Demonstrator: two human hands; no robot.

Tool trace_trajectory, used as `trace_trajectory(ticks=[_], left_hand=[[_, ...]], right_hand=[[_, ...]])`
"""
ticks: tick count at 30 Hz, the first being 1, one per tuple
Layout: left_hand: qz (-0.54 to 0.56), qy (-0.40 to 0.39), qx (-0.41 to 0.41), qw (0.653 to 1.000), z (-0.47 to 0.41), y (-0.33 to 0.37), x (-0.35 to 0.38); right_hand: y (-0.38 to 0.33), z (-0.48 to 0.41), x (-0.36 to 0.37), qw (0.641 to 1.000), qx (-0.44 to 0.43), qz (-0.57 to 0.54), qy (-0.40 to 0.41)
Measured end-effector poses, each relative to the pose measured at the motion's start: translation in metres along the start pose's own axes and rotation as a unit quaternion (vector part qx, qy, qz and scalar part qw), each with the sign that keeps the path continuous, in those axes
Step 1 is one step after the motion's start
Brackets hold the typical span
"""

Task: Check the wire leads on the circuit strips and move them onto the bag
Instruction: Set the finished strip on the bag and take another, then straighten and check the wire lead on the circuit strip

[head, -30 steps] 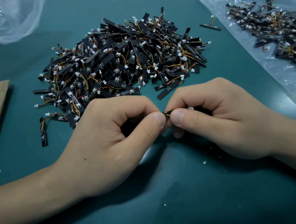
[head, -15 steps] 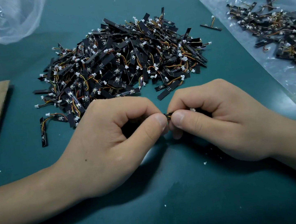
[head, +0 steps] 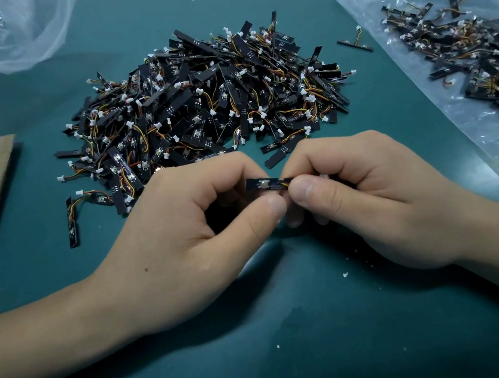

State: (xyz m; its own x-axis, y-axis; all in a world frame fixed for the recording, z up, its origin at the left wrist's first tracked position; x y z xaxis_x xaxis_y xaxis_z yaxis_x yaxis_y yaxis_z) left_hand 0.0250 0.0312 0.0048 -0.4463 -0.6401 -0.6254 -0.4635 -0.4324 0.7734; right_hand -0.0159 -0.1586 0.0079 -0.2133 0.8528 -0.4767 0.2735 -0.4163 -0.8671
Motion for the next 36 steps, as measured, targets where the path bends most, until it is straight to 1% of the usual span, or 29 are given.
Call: trace_trajectory(ticks=[2,6,10,15,17,21,24,32,36], left_hand=[[-0.002,-0.001,0.002,1.000,0.000,0.000,0.000],[0.033,-0.003,0.006,0.999,0.002,0.001,0.003],[0.018,-0.006,0.025,1.000,0.003,0.002,0.004],[-0.021,-0.009,0.042,0.999,0.001,0.005,0.003],[-0.030,-0.011,0.044,0.999,0.001,0.005,0.002],[-0.006,-0.025,0.052,0.998,0.001,0.006,0.001],[-0.039,-0.030,0.060,0.997,0.000,0.007,0.001],[-0.061,-0.019,0.062,0.996,-0.001,0.012,0.002],[-0.092,-0.022,0.071,0.993,-0.001,0.013,0.003]], right_hand=[[0.001,0.000,0.000,1.000,-0.002,0.005,-0.004],[0.000,0.001,0.001,0.999,-0.027,0.016,0.007],[0.001,0.000,0.001,0.999,-0.042,0.024,0.010],[0.002,0.001,0.000,0.997,-0.055,0.027,0.037],[0.003,0.001,0.000,0.997,-0.060,0.033,0.038],[0.002,0.000,0.000,0.997,-0.063,0.032,0.035],[0.001,0.001,0.001,0.996,-0.076,0.039,0.028],[0.003,0.002,0.000,0.996,-0.072,0.040,0.045],[0.004,0.002,0.000,0.997,-0.065,0.039,0.030]])
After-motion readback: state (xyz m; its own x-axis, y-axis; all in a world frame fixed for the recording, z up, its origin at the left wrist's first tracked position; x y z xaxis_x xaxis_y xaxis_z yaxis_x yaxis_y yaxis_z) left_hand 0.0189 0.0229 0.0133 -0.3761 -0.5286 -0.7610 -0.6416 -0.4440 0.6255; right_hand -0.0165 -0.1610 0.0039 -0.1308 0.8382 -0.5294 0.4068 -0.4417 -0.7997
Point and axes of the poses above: each hand's wrist, its own z-axis away from the middle knuckle, its own x-axis out of the palm, y = z × x, the point moved 2 cm from there along -z, towards the middle knuckle, and after that the axes turned 7 degrees about -z, right-handed, at the moved point
